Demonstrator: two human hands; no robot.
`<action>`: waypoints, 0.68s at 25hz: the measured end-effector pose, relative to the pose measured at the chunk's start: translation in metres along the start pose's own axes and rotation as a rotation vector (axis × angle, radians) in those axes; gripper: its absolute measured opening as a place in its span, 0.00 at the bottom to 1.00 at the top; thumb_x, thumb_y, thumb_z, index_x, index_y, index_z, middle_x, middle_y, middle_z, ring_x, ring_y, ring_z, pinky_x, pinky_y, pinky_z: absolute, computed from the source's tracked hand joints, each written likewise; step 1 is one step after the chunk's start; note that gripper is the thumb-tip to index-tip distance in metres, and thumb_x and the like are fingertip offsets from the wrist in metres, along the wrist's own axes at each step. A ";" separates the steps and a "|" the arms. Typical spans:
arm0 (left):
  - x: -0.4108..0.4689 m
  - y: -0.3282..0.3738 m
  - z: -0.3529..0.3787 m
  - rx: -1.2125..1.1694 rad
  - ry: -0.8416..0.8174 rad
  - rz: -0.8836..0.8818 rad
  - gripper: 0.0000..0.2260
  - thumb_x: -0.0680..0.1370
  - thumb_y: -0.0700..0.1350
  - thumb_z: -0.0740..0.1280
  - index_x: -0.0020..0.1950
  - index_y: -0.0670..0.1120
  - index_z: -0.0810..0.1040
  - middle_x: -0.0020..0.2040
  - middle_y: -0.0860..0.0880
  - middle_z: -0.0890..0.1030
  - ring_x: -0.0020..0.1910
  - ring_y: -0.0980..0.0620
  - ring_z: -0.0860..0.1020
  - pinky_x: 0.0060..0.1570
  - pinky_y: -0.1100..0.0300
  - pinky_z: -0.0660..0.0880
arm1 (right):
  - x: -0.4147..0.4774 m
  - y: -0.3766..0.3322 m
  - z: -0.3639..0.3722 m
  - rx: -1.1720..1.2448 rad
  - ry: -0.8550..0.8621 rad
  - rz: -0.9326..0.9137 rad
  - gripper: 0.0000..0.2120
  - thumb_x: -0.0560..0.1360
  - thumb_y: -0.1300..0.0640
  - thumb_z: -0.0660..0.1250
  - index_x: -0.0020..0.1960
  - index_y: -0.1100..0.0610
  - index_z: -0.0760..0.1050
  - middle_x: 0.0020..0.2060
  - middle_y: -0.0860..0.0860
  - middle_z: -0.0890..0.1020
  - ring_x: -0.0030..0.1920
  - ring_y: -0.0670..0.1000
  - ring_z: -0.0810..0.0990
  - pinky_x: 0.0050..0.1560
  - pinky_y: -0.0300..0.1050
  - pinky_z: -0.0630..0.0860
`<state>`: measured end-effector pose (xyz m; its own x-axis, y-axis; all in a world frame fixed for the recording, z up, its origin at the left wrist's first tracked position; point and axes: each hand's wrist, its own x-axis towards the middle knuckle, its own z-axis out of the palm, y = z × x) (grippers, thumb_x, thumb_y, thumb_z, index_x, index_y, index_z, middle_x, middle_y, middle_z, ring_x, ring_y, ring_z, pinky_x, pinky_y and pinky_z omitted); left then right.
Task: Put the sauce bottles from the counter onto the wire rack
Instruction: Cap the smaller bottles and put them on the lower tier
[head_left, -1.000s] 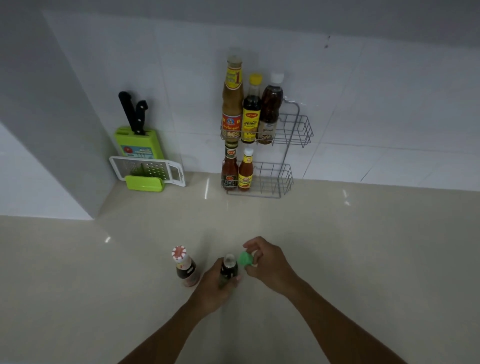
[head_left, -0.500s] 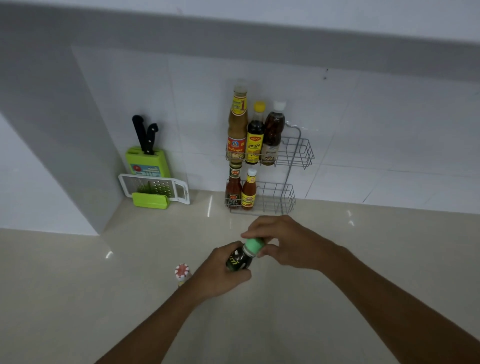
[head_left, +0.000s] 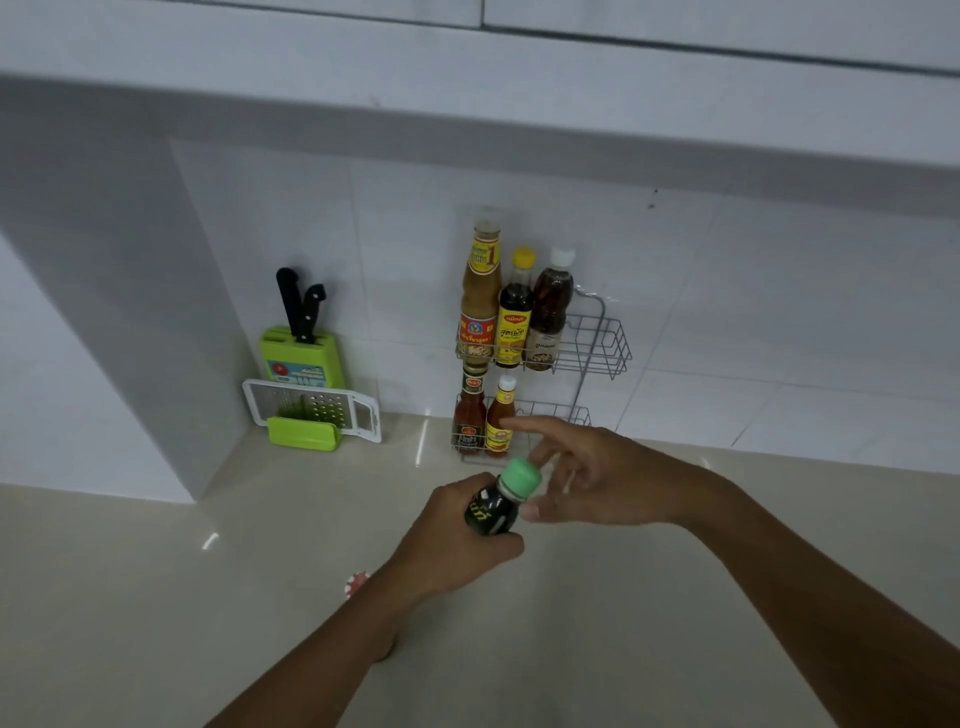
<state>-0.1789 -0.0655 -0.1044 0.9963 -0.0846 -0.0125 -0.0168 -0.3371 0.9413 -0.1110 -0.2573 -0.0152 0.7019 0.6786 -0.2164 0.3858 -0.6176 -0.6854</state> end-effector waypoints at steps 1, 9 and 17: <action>0.004 0.003 -0.002 0.003 -0.031 -0.009 0.10 0.66 0.41 0.74 0.42 0.51 0.77 0.32 0.56 0.76 0.27 0.60 0.75 0.28 0.65 0.71 | 0.001 0.002 0.000 -0.017 0.067 -0.113 0.27 0.72 0.41 0.74 0.69 0.40 0.72 0.50 0.46 0.83 0.41 0.50 0.85 0.45 0.50 0.85; 0.025 0.016 -0.005 0.033 -0.100 -0.057 0.10 0.66 0.43 0.74 0.41 0.53 0.77 0.30 0.53 0.78 0.27 0.53 0.76 0.30 0.60 0.75 | 0.011 0.002 -0.017 -0.173 0.279 -0.014 0.34 0.71 0.23 0.52 0.51 0.49 0.81 0.33 0.50 0.83 0.31 0.45 0.81 0.38 0.46 0.80; 0.033 0.048 -0.015 -0.132 -0.501 0.011 0.10 0.68 0.31 0.65 0.36 0.45 0.73 0.29 0.39 0.75 0.27 0.42 0.73 0.34 0.53 0.73 | 0.028 0.008 0.003 -0.579 0.628 -0.575 0.17 0.77 0.50 0.55 0.34 0.56 0.71 0.28 0.44 0.65 0.23 0.50 0.64 0.24 0.44 0.66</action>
<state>-0.1459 -0.0702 -0.0540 0.8333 -0.5369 -0.1317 0.0159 -0.2148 0.9765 -0.0902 -0.2423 -0.0288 0.4422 0.7047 0.5548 0.8749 -0.4750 -0.0940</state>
